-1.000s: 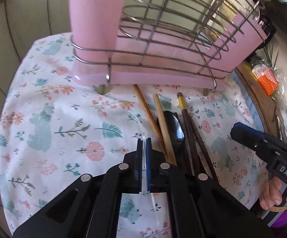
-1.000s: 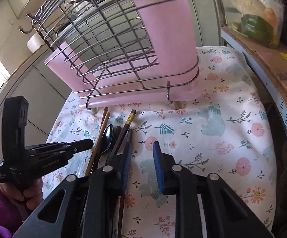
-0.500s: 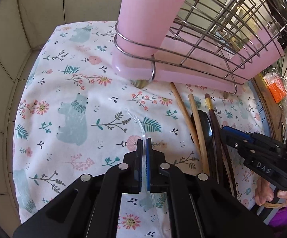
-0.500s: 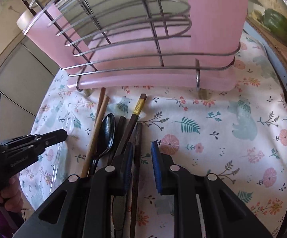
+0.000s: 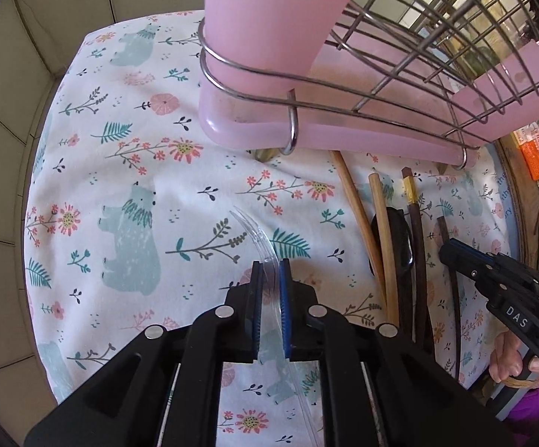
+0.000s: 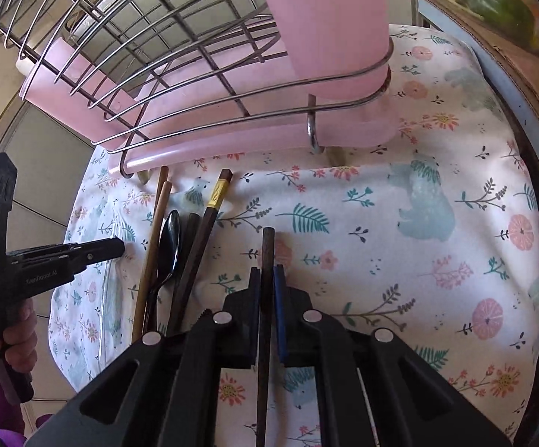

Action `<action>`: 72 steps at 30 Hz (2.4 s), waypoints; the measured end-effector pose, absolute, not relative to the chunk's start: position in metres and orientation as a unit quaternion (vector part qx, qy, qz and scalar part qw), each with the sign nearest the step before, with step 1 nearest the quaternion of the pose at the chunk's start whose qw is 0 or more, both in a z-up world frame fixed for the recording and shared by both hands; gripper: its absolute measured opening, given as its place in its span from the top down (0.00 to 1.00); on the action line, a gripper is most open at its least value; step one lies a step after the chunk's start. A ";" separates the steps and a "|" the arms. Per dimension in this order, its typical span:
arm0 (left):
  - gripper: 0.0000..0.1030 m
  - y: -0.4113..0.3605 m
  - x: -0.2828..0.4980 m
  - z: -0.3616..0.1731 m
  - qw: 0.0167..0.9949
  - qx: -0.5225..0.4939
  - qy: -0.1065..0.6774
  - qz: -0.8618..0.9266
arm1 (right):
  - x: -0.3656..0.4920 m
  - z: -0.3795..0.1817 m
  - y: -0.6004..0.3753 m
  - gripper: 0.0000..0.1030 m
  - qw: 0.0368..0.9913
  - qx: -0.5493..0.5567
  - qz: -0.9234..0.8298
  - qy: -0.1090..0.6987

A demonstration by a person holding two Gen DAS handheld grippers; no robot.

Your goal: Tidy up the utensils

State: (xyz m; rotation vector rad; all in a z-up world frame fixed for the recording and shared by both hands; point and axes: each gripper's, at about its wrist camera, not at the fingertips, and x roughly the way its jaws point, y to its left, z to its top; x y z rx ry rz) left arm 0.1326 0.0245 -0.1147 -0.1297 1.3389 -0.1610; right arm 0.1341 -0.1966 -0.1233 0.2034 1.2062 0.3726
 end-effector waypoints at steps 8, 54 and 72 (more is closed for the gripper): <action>0.95 0.028 0.132 -0.113 0.784 -0.066 0.613 -0.075 | 0.138 -0.126 -0.199 0.94 0.799 0.110 0.178 0.564; 0.97 0.046 0.107 0.176 0.991 -0.105 0.058 -0.059 | 0.137 0.160 -0.280 0.94 0.975 0.109 0.113 0.160; 0.97 0.048 0.123 0.082 0.995 -0.074 0.063 -0.014 | 0.169 0.071 -0.271 0.94 0.957 0.116 0.101 0.247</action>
